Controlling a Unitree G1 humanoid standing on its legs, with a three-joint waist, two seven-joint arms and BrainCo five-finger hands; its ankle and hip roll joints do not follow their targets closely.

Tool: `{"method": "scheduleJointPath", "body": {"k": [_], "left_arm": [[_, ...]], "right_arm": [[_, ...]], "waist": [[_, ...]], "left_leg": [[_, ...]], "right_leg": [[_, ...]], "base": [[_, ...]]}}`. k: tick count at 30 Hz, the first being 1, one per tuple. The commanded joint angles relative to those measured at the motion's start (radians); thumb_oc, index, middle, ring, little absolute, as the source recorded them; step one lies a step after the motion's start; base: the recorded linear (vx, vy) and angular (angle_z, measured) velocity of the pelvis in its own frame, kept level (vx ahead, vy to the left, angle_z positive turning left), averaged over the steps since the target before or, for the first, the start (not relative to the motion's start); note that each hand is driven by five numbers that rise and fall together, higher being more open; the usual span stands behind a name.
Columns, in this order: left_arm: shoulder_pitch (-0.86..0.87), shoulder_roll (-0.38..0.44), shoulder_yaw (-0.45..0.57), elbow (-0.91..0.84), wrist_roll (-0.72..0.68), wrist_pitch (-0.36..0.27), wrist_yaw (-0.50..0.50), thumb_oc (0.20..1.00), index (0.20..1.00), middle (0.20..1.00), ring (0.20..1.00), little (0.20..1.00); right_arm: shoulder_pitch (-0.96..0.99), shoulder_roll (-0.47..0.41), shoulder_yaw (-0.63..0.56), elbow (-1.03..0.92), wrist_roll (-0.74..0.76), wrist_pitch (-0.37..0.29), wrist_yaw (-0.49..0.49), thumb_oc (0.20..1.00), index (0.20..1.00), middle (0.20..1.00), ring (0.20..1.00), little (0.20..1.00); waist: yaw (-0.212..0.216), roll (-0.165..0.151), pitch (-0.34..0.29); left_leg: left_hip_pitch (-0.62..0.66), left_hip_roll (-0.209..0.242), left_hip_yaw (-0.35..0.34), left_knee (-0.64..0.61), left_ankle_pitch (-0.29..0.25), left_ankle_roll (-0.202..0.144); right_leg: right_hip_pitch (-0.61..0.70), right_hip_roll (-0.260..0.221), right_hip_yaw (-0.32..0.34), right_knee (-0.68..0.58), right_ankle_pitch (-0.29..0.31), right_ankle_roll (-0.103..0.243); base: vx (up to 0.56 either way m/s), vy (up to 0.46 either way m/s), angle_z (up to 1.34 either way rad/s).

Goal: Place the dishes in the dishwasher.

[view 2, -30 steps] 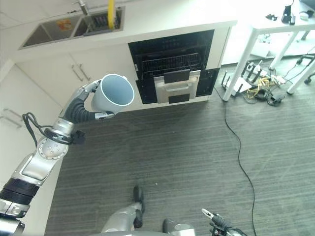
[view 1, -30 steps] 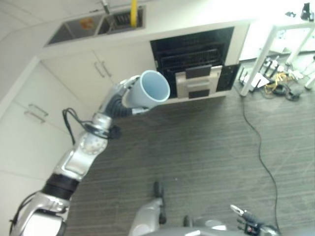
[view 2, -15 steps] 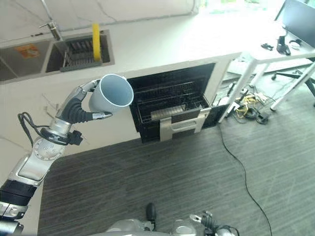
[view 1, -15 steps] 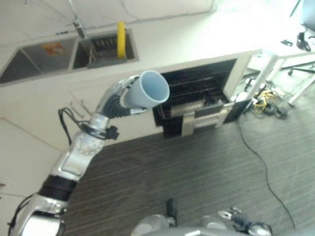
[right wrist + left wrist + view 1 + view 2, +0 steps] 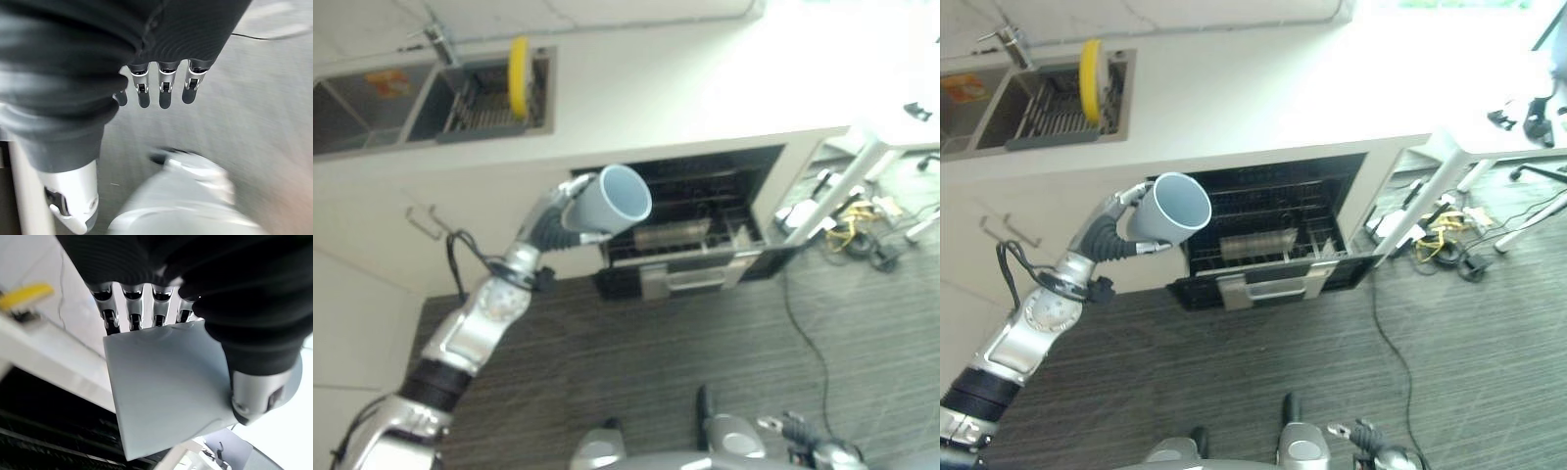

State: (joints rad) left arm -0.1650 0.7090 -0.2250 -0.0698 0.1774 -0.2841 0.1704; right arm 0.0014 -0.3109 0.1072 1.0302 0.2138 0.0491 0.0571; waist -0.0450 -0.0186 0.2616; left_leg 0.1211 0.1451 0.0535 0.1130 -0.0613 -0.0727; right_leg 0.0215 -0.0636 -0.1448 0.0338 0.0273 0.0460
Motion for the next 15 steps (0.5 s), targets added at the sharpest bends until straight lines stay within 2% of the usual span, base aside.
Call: {"method": "scheduleJointPath", "body": {"k": [1,3,5,6,8,10,13,15], "left_arm": [[-0.138,-0.002,0.07,-0.068,-0.025,-0.057,0.011,0.2,0.2,0.2,0.2,0.2],[-0.169,0.004,0.063,-0.052,-0.041,-0.061,0.004,0.2,0.2,0.2,0.2,0.2],[-0.196,0.014,0.056,-0.035,-0.061,-0.046,0.004,0.2,0.2,0.2,0.2,0.2],[-0.203,0.01,0.045,-0.034,-0.06,-0.042,0.003,0.2,0.2,0.2,0.2,0.2],[-0.212,0.004,0.035,-0.03,-0.061,-0.043,0.01,0.2,0.2,0.2,0.2,0.2],[-0.218,-0.012,0.031,-0.029,-0.049,-0.046,0.013,0.2,0.2,0.2,0.2,0.2],[-0.227,-0.033,0.023,-0.022,-0.035,-0.046,0.012,0.2,0.2,0.2,0.2,0.2],[-0.226,-0.043,0.021,-0.02,-0.02,-0.042,0.012,0.2,0.2,0.2,0.2,0.2]], "right_arm": [[0.023,-0.05,0.016,0.065,0.01,-0.004,-0.02,1.0,1.0,1.0,1.0,1.0],[0.027,-0.055,0.011,0.095,-0.002,-0.022,-0.009,1.0,1.0,1.0,1.0,1.0],[0.02,-0.056,0.012,0.139,0.01,-0.037,-0.004,1.0,1.0,1.0,1.0,1.0],[0.013,-0.056,0.008,0.154,0.032,-0.043,0.001,1.0,1.0,1.0,1.0,1.0],[0.015,-0.056,0.004,0.153,0.054,-0.055,0.008,1.0,1.0,1.0,1.0,1.0],[0.016,-0.052,0.002,0.134,0.072,-0.062,0.002,1.0,1.0,1.0,1.0,1.0],[0.029,-0.045,-0.005,0.113,0.107,-0.062,-0.019,1.0,1.0,1.0,1.0,1.0],[0.041,-0.037,-0.019,0.094,0.133,-0.049,-0.035,1.0,1.0,1.0,1.0,1.0]], "waist": [[-0.034,0.025,-0.013],[-0.041,0.033,-0.008],[-0.034,0.05,-0.003],[-0.029,0.06,-0.001],[-0.028,0.065,0.001],[-0.032,0.067,-0.007],[-0.047,0.069,-0.011],[-0.035,0.077,-0.012]], "left_leg": [[-0.104,0.081,0.111,0.13,0.009,0.008],[-0.136,0.086,0.147,0.165,0.026,0.003],[-0.142,0.033,0.135,0.075,0.028,0.003],[-0.143,0.033,0.142,0.004,0.073,-0.014],[-0.149,0.04,0.161,-0.034,0.112,-0.029],[-0.135,0.051,0.189,-0.064,0.124,-0.034],[-0.11,0.059,0.233,-0.068,0.113,-0.031],[-0.101,0.025,0.196,-0.065,0.086,-0.019]], "right_leg": [[-0.016,-0.075,-0.037,0.128,-0.121,0.061],[-0.008,-0.065,-0.066,0.13,-0.13,0.044],[0.011,-0.037,-0.079,0.13,-0.142,0.042],[0.034,-0.024,-0.089,0.122,-0.153,0.037],[0.061,-0.022,-0.108,0.101,-0.156,0.035],[0.075,-0.034,-0.13,0.09,-0.158,0.037],[0.075,-0.064,-0.16,0.119,-0.169,0.045],[0.061,-0.091,-0.164,0.194,-0.194,0.056]], "base": [[0.06,-0.44,0.24],[0.08,-0.247,1.16],[0.21,-0.069,0.78],[0.21,0.059,0.18],[0.17,0.098,0.1],[0.13,0.149,0.03],[0.14,0.263,0.01],[0.18,0.346,-0.06]]}}
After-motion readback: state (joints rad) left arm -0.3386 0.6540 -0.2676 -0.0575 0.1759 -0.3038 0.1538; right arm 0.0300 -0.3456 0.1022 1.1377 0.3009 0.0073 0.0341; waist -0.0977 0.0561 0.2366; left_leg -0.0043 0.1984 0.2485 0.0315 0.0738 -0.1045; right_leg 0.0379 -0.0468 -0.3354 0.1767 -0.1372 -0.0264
